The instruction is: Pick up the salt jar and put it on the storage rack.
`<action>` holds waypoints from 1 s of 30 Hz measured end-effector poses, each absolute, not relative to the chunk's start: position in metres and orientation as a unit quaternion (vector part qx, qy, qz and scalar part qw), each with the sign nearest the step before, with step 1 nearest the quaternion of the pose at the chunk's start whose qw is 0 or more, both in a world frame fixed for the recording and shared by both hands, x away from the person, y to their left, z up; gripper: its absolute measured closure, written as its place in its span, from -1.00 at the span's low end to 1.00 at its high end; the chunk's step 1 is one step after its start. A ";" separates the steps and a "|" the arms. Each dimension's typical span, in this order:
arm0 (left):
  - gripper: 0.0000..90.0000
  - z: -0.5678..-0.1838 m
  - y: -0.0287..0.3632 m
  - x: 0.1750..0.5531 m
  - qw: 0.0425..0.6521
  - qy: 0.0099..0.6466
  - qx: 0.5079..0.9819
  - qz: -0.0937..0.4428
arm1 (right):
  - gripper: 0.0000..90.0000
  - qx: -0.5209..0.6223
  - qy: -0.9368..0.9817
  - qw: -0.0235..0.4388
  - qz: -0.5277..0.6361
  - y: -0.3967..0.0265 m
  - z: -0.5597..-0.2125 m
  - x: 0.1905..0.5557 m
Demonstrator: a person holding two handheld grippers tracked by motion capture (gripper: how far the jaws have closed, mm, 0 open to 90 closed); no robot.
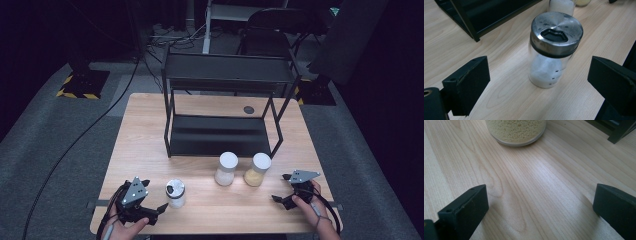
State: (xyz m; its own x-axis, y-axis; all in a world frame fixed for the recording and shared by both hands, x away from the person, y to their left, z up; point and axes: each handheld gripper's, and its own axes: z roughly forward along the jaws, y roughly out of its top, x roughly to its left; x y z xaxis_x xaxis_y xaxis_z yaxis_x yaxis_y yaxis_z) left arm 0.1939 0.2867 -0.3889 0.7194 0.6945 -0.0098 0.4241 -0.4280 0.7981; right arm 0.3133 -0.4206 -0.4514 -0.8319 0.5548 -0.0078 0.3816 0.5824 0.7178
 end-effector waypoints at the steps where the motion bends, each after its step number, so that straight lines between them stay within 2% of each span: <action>1: -0.91 -0.389 0.286 0.195 0.417 0.335 0.829 0.162 | -1.00 0.265 0.882 0.117 0.372 -0.421 -0.451 0.313; 30: -0.92 -0.398 0.255 0.235 0.443 0.288 0.840 0.127 | -1.00 0.265 0.882 0.117 0.372 -0.421 -0.451 0.313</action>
State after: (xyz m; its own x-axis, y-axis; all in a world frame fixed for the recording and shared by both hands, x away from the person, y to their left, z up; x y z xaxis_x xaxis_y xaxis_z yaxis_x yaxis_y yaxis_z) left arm 0.2347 0.2550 -0.3980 0.8014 0.5966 -0.0423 0.3721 -0.4419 0.8163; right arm 0.3132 -0.4205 -0.4514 -0.8319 0.5548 -0.0081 0.3815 0.5824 0.7178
